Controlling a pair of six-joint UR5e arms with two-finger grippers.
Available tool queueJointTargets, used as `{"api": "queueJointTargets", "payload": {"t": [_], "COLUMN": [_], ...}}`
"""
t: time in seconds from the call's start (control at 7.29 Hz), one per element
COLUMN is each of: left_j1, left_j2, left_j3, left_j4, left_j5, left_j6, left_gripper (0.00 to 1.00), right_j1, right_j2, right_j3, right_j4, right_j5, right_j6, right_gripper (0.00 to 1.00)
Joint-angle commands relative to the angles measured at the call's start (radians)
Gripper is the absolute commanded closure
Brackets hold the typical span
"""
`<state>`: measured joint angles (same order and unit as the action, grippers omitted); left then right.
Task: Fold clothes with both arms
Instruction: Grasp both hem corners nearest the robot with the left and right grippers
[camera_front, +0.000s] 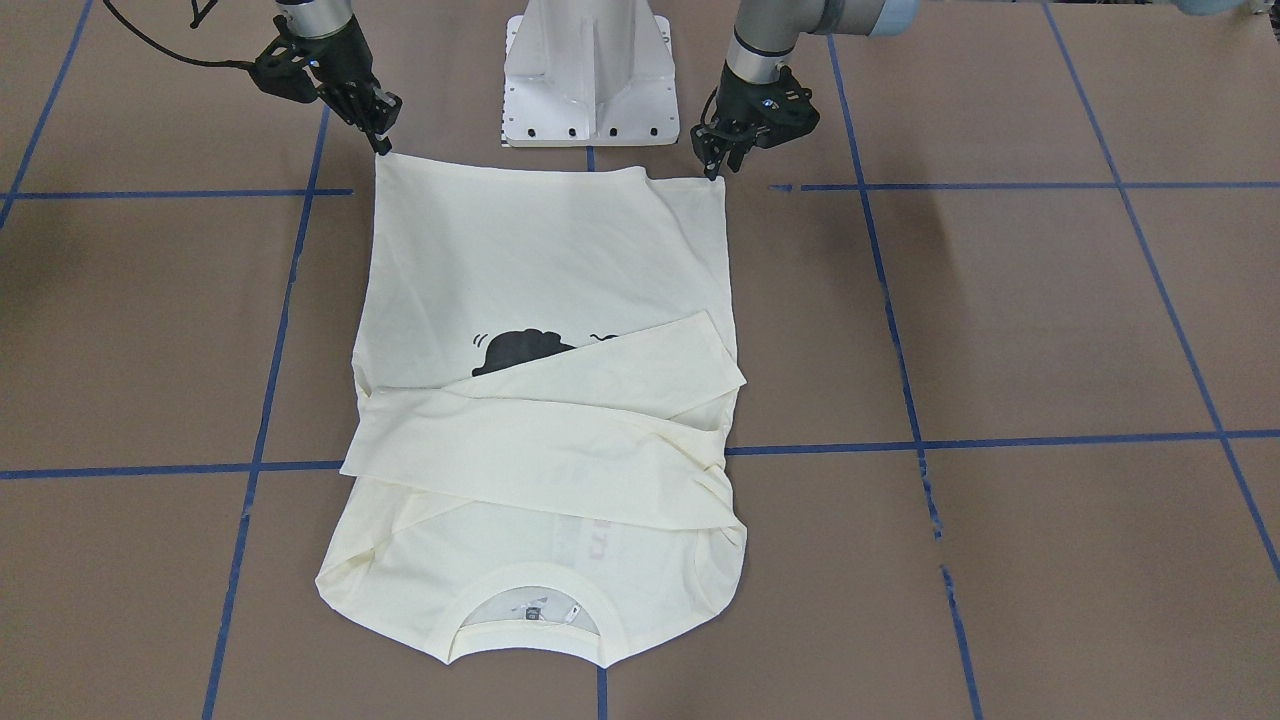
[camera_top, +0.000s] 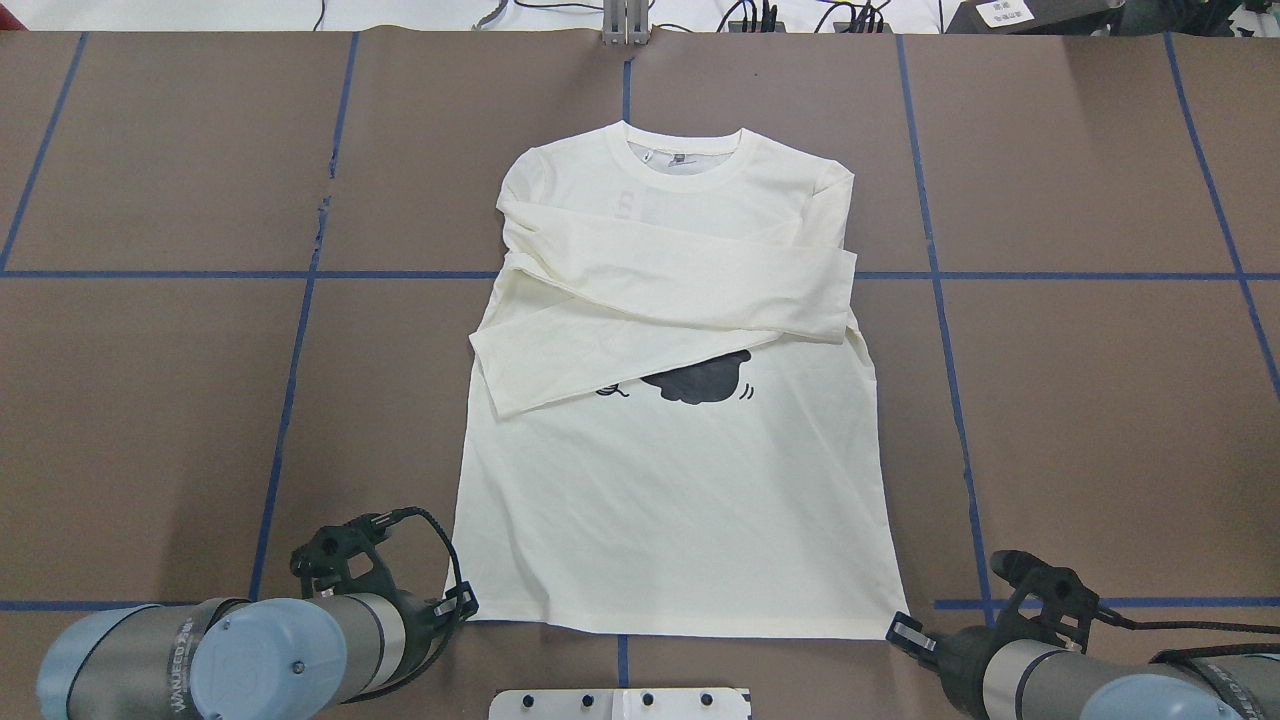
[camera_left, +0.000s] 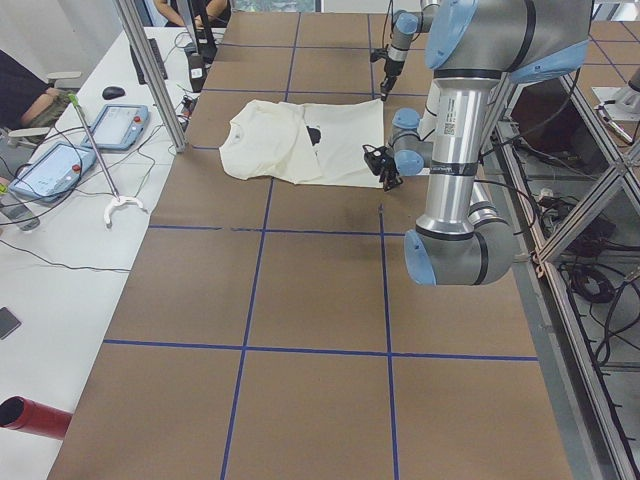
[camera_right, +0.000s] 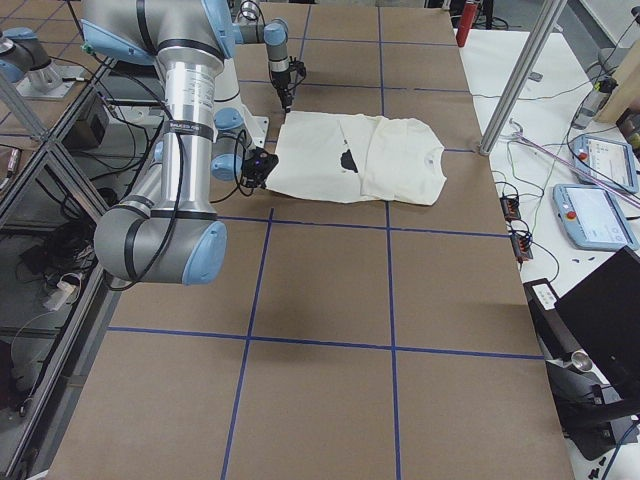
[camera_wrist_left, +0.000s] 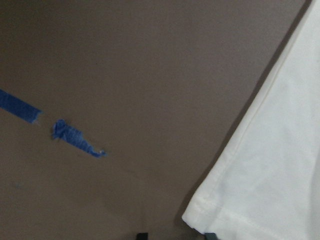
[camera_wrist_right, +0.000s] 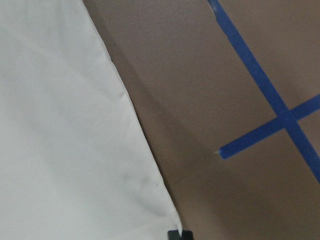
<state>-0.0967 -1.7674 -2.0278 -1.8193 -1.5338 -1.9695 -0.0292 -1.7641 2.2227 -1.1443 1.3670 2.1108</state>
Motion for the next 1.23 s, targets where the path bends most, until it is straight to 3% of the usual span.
{"api": "queueJointTargets", "payload": {"t": [0.0, 0.55, 0.82, 1.1], "left_j1": [0.000, 0.000, -0.006, -0.030], "left_j2": [-0.004, -0.021, -0.035, -0.035], "left_j3": [0.003, 0.024, 0.021, -0.012], "left_j4": [-0.001, -0.001, -0.001, 0.002], "left_j5": [0.027, 0.034, 0.040, 0.035], "left_j6": [0.015, 0.018, 0.018, 0.018], "left_gripper": [0.52, 0.59, 1.00, 1.00], "right_j1": [-0.001, -0.004, -0.005, -0.005], "right_j2": [0.000, 0.002, 0.002, 0.002], "right_j3": [0.000, 0.000, 0.003, 0.003], "right_j4": [0.000, 0.000, 0.000, 0.000], "right_j5": [-0.003, -0.008, -0.008, -0.008], "right_j6": [0.000, 0.000, 0.000, 0.000], "right_gripper": [1.00, 1.00, 1.00, 1.00]}}
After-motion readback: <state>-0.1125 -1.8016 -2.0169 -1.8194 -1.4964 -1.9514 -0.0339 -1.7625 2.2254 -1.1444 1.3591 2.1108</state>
